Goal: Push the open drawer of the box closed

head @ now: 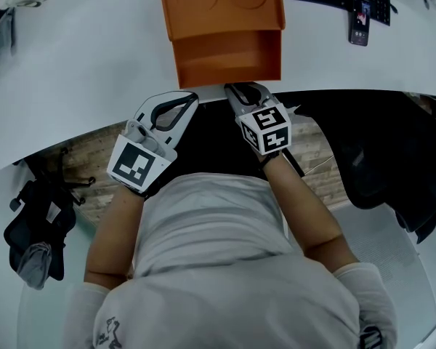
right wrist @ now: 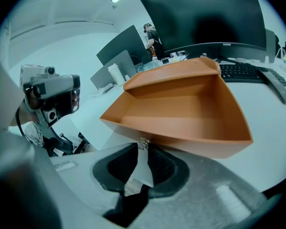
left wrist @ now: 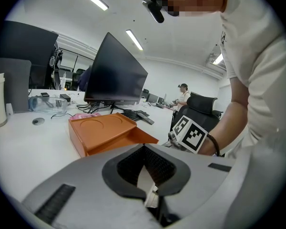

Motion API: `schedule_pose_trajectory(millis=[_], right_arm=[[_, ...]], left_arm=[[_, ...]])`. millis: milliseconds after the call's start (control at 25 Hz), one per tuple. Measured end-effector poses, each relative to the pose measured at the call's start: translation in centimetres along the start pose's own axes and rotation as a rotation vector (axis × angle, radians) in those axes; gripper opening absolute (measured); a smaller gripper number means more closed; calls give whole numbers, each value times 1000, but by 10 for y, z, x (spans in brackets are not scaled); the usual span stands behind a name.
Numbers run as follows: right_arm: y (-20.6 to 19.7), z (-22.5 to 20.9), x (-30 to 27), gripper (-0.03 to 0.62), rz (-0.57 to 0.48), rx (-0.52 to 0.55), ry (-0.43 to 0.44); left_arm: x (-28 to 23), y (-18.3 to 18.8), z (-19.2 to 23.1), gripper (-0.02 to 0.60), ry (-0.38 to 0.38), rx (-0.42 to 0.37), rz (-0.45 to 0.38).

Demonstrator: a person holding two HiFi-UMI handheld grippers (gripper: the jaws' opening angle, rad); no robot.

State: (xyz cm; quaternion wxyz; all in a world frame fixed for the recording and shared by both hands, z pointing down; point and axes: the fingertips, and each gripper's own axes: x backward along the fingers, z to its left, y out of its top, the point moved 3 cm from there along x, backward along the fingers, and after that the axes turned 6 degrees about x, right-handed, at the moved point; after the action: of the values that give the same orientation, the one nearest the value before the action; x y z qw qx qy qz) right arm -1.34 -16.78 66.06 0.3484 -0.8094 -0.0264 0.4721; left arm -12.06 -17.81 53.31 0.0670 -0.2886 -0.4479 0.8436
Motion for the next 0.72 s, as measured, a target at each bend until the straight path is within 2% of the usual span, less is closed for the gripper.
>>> schedule_pose_trajectory(millis=[720], right_arm=[[24, -17, -3, 66, 29, 35, 37]], left_arm=[[-8, 25, 11, -2, 31, 25, -24]])
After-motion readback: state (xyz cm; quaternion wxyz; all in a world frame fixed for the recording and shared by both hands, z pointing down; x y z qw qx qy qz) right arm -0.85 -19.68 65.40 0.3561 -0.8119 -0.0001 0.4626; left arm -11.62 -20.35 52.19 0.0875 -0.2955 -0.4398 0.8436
